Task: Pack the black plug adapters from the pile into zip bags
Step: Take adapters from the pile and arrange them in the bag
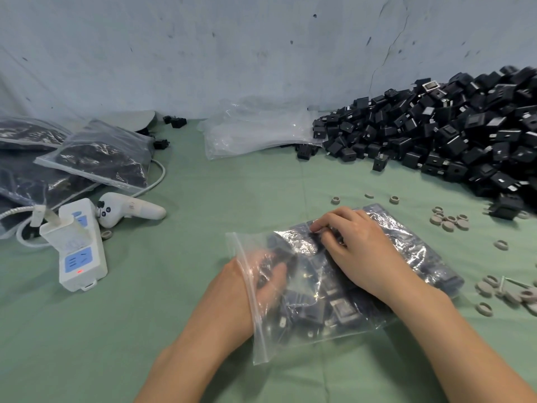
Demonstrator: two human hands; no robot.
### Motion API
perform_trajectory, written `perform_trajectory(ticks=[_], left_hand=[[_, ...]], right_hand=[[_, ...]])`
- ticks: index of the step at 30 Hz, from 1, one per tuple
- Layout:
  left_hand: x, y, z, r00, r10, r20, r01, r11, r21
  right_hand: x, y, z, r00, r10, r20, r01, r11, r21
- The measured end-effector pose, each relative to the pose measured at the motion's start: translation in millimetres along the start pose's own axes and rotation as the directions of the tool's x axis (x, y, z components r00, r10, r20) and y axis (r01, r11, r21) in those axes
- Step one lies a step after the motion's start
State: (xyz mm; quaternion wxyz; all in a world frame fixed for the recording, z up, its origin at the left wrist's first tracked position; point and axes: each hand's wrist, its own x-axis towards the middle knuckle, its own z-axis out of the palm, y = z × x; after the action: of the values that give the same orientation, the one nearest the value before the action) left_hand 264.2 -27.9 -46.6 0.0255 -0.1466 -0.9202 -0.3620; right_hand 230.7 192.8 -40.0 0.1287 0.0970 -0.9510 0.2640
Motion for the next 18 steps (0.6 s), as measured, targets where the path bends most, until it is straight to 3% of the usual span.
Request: perform_trajectory(ticks=[9, 15, 18], left_hand=[[5, 1, 1, 0.992, -0.122, -0.039, 0.121, 0.992, -0.028], [3, -10, 1, 0.997, 0.055, 0.047, -0.057, 0.997, 0.053], [5, -14, 5, 0.991, 0.133, 0.015, -0.134, 0.987, 0.094]], right_hand=[[0, 0, 0, 1.0, 0.001, 0.012, -0.001, 1.0, -0.008], [0, -1, -1, 1.0, 0.003, 0.013, -0.003, 1.0, -0.003], [0, -1, -1, 1.0, 0.004, 0.013, -0.004, 1.0, -0.004]])
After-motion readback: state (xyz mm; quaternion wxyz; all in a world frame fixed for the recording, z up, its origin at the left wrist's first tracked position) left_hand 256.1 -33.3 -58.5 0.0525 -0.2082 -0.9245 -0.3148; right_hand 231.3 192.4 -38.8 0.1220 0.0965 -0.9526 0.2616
